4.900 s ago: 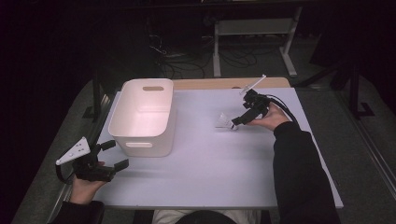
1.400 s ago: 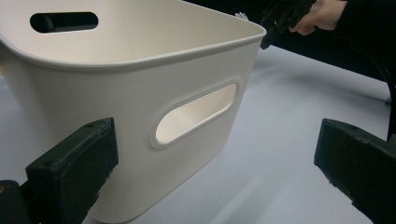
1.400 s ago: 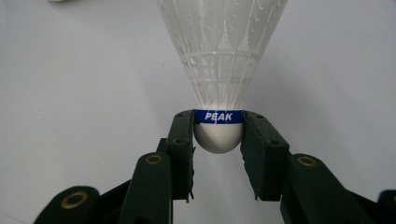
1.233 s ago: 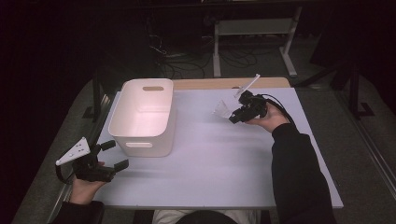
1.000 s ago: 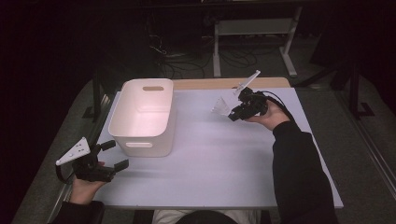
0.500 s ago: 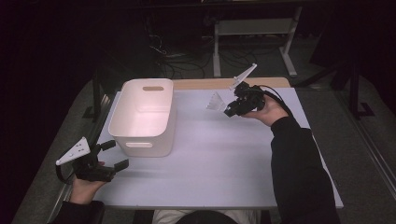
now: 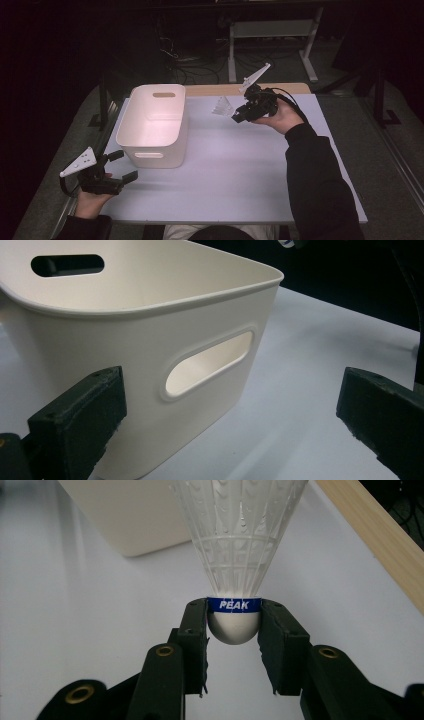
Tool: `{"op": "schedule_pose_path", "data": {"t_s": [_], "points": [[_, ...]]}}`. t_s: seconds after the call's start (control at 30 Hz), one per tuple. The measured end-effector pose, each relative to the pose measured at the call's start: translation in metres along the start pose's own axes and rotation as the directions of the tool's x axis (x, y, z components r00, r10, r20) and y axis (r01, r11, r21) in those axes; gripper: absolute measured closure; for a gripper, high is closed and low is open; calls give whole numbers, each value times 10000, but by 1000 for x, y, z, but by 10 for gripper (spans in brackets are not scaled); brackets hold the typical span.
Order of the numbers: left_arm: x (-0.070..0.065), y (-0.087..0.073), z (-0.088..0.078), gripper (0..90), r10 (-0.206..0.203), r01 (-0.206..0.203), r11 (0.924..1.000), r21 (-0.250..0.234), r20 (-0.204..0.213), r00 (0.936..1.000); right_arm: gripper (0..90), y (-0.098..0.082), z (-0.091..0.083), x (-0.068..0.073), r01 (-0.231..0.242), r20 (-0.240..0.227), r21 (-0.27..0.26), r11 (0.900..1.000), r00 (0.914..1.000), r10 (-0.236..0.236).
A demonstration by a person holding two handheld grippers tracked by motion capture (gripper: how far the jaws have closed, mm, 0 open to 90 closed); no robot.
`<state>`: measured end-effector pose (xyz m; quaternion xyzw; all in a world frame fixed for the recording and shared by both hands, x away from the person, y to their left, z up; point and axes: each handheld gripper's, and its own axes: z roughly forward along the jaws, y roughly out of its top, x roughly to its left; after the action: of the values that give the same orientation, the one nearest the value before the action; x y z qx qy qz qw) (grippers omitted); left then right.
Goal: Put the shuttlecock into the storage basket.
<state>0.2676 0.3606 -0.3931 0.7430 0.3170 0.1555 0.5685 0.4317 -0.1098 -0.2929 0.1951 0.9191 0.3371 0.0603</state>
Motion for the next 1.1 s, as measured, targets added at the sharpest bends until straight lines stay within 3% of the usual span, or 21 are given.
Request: {"op": "schedule_pose_path", "data": {"t_s": [0.77, 1.1], "points": [[0, 0, 0, 0, 6, -6, 10000, 10, 14, 10000, 640, 28, -5, 16, 378, -342, -626, 9973, 9986, -400], [0, 0, 0, 0, 5, -5, 10000, 0, 23, 10000, 640, 44, 1, 24, 639, -522, -894, 9939, 9963, -688]]}}
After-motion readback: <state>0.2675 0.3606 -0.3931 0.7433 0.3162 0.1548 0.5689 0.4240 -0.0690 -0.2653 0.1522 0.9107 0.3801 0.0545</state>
